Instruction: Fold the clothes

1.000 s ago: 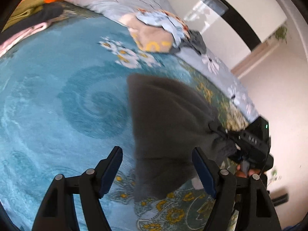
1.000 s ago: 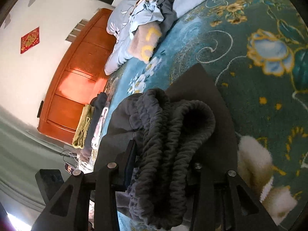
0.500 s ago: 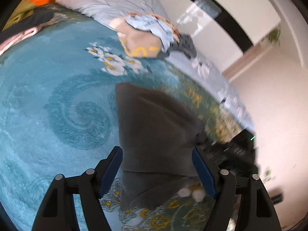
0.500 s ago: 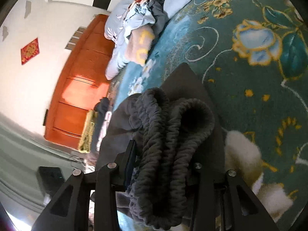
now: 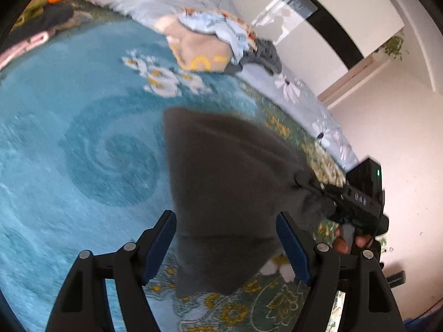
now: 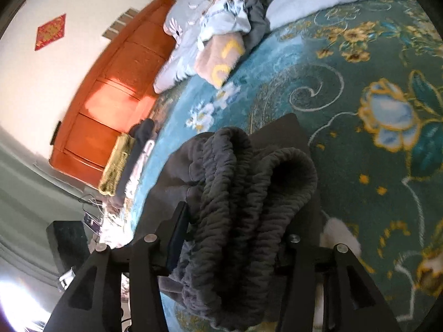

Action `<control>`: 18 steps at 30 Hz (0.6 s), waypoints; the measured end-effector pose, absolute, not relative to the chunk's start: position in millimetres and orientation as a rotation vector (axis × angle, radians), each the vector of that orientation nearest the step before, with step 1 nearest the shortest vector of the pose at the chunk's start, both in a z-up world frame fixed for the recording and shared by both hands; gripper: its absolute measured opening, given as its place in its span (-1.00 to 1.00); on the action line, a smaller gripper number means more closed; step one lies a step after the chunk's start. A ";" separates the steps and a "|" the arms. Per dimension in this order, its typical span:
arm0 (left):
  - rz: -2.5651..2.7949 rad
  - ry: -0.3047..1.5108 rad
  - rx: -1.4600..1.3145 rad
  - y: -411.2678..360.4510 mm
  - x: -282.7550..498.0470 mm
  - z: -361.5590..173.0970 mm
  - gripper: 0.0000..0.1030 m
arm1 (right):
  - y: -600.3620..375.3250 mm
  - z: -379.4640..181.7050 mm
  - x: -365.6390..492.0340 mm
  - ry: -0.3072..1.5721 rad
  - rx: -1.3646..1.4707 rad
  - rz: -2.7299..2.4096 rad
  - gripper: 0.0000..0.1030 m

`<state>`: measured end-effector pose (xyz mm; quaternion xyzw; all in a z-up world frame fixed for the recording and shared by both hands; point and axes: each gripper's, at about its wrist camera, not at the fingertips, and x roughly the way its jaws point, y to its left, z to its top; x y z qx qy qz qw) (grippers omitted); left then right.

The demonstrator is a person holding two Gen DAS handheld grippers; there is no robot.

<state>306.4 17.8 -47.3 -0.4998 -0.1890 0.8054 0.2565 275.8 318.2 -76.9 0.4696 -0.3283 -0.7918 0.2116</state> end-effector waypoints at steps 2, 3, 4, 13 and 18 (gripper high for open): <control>2.190 -0.481 -1.398 23.9 305.5 -56.8 0.51 | 315.8 -82.9 274.2 -0.903 1.326 -2.171 0.19; 2.189 -0.479 -1.422 24.3 304.4 -61.9 0.51 | 316.3 -84.9 275.3 -0.903 1.332 -2.155 0.23; 2.181 -0.500 -1.433 22.8 303.8 -65.4 0.51 | 318.4 -85.5 277.5 -0.899 1.334 -2.151 0.24; 2.194 -0.528 -1.369 12.1 302.1 -47.3 0.52 | 369.9 -60.6 311.6 -0.902 1.295 -2.388 0.50; 2.262 -0.403 -1.227 7.8 304.9 -8.2 0.52 | 308.5 -11.6 314.4 -0.491 1.178 -2.467 0.50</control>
